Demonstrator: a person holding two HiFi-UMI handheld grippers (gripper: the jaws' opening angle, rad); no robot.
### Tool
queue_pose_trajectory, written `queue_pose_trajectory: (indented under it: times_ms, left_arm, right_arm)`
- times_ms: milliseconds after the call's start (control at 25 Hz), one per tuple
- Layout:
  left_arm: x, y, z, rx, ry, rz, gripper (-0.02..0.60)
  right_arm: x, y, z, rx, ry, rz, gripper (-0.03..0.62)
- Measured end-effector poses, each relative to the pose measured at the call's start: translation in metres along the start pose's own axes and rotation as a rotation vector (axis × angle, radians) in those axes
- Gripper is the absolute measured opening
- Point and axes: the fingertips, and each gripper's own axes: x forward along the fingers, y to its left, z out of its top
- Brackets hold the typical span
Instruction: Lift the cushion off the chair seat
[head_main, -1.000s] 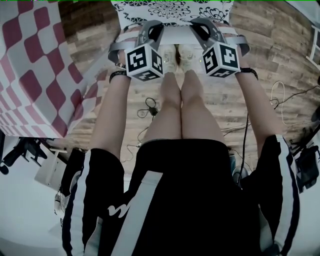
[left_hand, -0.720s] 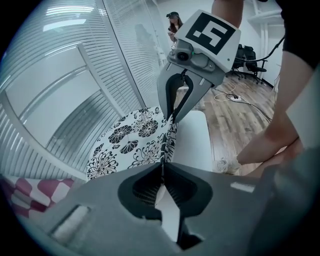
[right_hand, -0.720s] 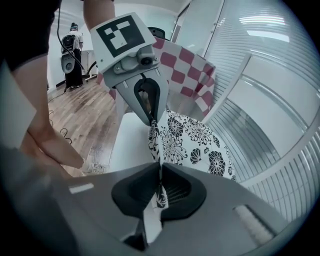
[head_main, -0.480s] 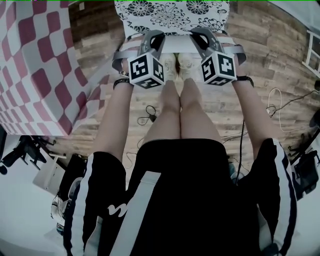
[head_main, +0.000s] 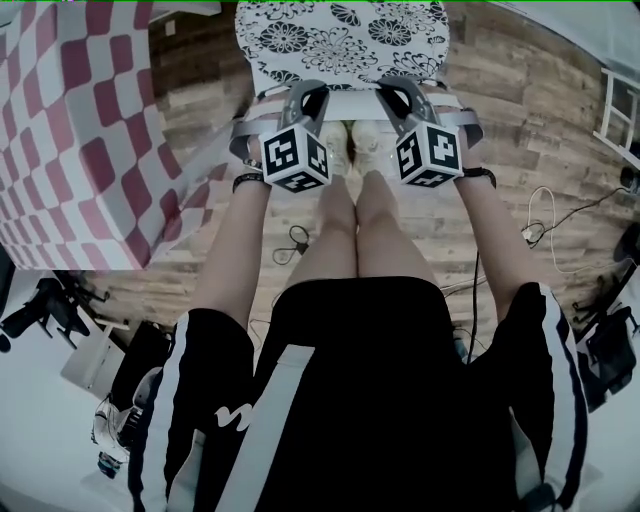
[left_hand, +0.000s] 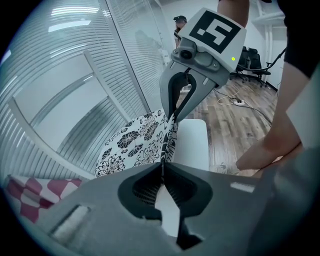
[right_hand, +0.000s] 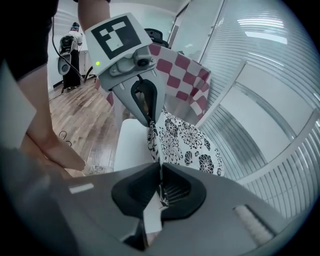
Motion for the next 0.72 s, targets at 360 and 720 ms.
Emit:
queue_pose_trajectory:
  times_ms: [360, 720]
  left_arm:
    - [-0.015, 0.007, 0.010, -0.019, -0.006, 0.018, 0.017]
    - [-0.026, 0.004, 0.021, -0.021, -0.012, 0.013, 0.017]
  right_arm:
    - [-0.016, -0.007, 0.009, 0.016, -0.002, -0.016, 0.008]
    - [-0.030, -0.008, 0.012, 0.006, 0.004, -0.015, 0.008]
